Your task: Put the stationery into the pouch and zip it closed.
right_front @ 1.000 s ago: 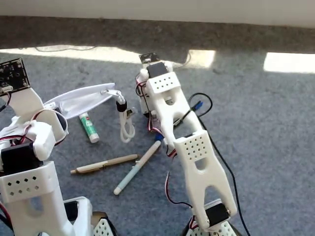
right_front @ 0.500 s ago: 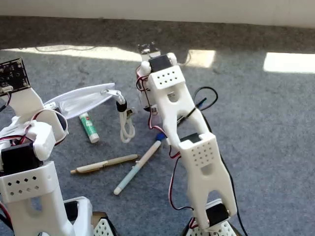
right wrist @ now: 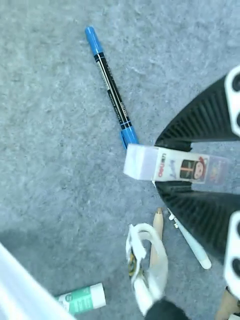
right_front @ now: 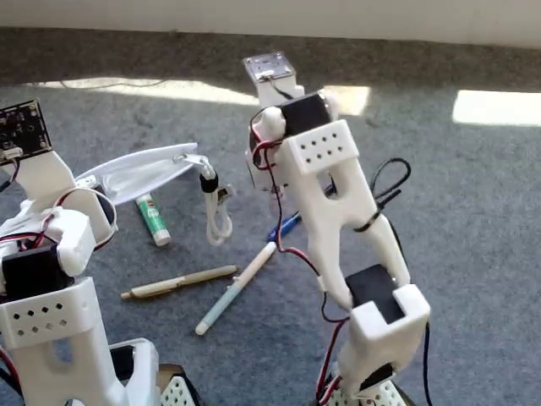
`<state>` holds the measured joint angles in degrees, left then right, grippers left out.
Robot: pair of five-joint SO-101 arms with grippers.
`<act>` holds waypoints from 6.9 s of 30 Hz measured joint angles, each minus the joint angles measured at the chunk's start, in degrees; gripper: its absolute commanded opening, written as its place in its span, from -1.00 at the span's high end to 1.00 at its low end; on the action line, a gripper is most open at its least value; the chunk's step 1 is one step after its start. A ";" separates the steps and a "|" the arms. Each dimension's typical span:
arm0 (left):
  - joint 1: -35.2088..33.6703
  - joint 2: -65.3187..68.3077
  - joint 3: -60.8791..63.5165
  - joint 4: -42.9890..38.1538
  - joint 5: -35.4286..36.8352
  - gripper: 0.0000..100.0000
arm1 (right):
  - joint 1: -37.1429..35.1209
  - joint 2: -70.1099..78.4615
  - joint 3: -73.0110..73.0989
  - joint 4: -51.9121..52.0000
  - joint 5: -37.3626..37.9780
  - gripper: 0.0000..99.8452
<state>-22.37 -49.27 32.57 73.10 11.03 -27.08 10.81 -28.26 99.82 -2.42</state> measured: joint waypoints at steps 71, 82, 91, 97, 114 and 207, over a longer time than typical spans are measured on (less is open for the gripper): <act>6.15 0.88 -5.19 4.75 -0.26 0.99 | -23.03 -58.11 92.48 -124.84 10.37 0.99; 6.15 0.88 -5.19 4.75 -0.26 0.99 | -20.31 -39.38 90.37 -137.41 10.37 0.99; 6.15 0.88 -5.19 4.75 -0.26 0.99 | -19.60 -36.66 89.93 -140.40 10.55 0.95; 6.33 0.88 -5.19 4.75 -0.26 0.99 | -19.60 -41.76 89.93 -131.96 10.46 0.78; 6.24 0.88 -5.19 4.75 -0.26 0.99 | -19.60 -53.98 89.93 -114.37 10.46 0.76; 3.52 0.00 -0.53 2.64 -0.35 0.98 | 18.55 32.53 -17.93 -11.34 -22.51 0.68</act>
<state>-18.86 -49.27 32.04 75.74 10.68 -8.53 43.34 -46.20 88.48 -24.92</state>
